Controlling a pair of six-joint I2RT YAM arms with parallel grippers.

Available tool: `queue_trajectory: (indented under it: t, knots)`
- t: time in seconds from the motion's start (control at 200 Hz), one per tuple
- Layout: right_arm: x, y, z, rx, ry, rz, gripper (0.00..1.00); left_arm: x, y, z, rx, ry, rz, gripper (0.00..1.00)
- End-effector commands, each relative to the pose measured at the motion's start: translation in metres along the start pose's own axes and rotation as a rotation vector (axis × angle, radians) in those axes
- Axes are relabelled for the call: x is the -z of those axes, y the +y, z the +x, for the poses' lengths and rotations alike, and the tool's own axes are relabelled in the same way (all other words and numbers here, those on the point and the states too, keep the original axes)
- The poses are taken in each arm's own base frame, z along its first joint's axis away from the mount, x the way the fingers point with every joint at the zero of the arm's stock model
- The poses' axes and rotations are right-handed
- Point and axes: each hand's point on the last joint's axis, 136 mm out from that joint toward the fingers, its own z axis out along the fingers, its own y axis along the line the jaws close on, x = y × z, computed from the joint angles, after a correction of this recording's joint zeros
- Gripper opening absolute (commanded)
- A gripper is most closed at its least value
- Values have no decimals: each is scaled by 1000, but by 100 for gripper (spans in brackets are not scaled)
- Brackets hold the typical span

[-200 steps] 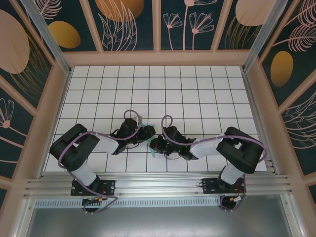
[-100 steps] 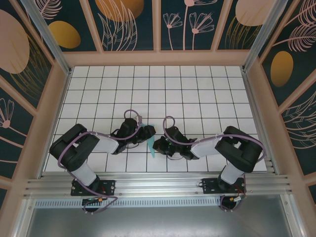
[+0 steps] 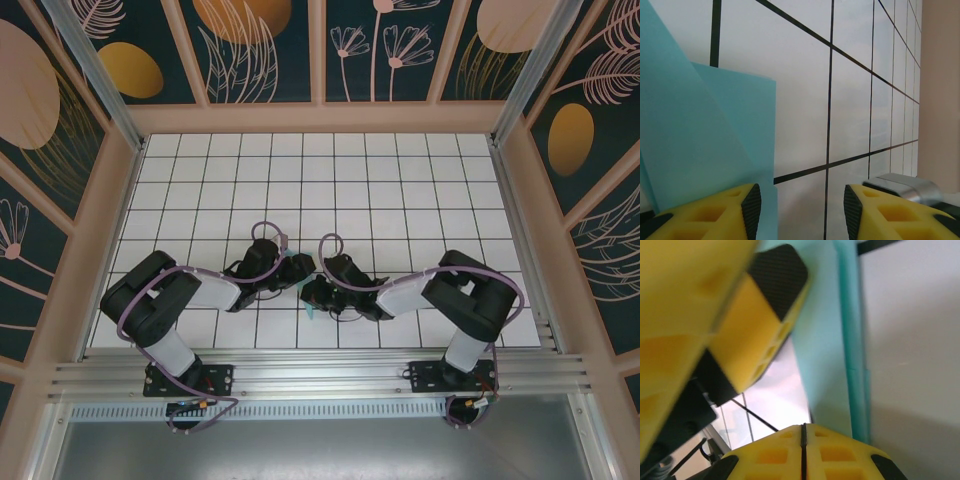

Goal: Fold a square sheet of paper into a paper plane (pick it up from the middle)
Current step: Perform the fifth fold on the wing at the bottom-center of the table.

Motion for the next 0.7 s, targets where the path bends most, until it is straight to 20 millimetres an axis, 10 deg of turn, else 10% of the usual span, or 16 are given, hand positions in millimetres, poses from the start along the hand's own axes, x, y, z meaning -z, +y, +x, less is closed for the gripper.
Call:
queue_trajectory:
  t: [0.0, 0.445, 0.696]
  knots:
    - [-3, -23, 14, -51, 60, 37, 10, 5, 57, 29, 40, 83, -190, 51]
    - [25, -48, 50, -82, 145, 82, 10, 3, 59, 27, 46, 74, -199, 51]
    - [35, 9, 30, 39, 67, -37, 12, 2, 59, 29, 44, 84, -193, 51]
